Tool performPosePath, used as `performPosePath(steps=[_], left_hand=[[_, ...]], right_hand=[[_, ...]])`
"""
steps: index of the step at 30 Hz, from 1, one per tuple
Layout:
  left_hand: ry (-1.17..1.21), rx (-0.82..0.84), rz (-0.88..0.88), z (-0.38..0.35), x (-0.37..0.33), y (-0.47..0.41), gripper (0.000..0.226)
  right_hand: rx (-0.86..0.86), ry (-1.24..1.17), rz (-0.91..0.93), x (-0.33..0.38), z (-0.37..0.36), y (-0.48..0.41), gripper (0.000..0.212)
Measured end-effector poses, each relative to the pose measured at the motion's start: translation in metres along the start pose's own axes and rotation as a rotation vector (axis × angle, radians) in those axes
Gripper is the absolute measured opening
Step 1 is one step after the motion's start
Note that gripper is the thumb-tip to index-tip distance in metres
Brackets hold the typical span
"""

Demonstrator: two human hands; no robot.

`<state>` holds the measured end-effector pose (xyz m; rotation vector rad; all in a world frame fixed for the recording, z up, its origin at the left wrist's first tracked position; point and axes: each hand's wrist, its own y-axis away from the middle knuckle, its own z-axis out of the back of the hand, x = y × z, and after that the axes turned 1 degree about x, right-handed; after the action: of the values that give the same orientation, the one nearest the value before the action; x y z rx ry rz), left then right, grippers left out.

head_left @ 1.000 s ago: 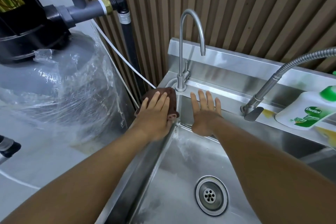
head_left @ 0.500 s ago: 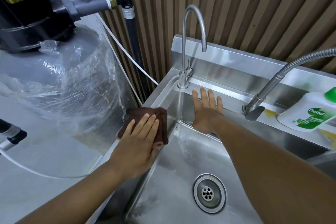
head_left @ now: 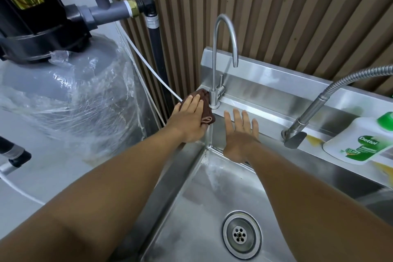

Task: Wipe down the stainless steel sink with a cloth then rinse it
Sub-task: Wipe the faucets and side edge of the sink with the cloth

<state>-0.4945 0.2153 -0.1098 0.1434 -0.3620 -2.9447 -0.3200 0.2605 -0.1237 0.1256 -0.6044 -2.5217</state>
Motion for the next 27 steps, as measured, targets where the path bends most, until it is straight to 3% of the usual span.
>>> performPosePath(steps=[7,10,13,17,22,27], left_hand=[[-0.026,-0.031,-0.008,-0.014,0.0,0.045,0.074],[-0.048,-0.07,0.009,-0.029,0.004,0.089,0.086],[-0.06,-0.122,0.012,-0.039,0.006,0.111,0.079],[-0.081,-0.085,-0.004,-0.03,0.005,0.078,0.081],[-0.113,-0.045,-0.058,-0.013,-0.004,0.022,0.068],[-0.252,-0.034,-0.187,-0.018,0.001,0.062,0.067]], right_hand=[[-0.013,-0.013,0.015,-0.001,-0.002,0.0,0.105],[-0.006,-0.015,0.018,-0.002,-0.001,0.002,0.105],[-0.014,-0.014,0.02,-0.002,-0.001,0.001,0.105],[-0.02,-0.002,0.009,0.0,-0.004,-0.001,0.106],[-0.03,0.013,-0.018,0.002,-0.002,-0.001,0.105],[-0.061,-0.021,-0.004,0.002,-0.003,0.0,0.104]])
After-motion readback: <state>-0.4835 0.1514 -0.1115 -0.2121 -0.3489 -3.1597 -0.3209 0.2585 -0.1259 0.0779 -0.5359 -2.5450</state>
